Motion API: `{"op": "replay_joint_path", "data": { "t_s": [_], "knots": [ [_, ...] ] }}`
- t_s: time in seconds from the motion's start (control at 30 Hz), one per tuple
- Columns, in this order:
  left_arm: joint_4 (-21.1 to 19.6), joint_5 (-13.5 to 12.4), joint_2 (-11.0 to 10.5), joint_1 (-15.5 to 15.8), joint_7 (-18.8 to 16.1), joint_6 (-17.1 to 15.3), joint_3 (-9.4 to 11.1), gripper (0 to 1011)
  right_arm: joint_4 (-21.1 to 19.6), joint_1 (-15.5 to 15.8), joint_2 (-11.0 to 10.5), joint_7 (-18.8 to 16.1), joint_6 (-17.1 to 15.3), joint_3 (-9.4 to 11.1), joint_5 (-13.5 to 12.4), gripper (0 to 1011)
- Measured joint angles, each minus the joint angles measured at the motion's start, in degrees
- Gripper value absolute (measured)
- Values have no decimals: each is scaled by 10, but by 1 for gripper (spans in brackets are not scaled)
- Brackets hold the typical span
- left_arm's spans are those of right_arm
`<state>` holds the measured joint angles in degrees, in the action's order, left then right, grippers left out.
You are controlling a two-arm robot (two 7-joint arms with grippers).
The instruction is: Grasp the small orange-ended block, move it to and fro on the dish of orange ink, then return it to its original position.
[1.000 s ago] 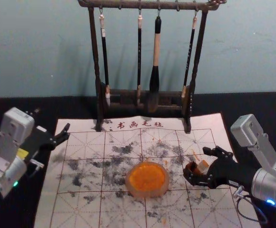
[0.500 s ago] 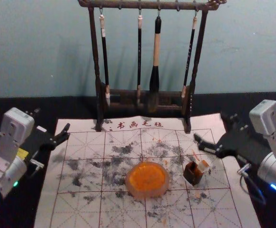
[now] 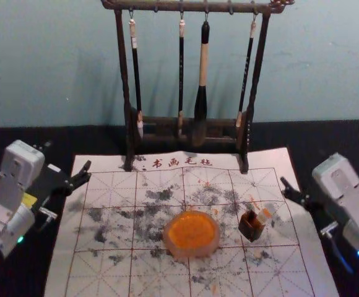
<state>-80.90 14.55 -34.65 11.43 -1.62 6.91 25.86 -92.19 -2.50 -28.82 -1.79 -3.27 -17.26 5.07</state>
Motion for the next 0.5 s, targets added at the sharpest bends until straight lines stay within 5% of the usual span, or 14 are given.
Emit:
{"op": "replay_joint_path", "data": {
  "t_s": [0.27,0.5],
  "knots": [
    [0,0,0,0,0,0,0,1002,30,0,22,9,-15,1,16,1002],
    [0,0,0,0,0,0,0,1001,28,0,20,8,-14,1,15,1002]
  ]
}}
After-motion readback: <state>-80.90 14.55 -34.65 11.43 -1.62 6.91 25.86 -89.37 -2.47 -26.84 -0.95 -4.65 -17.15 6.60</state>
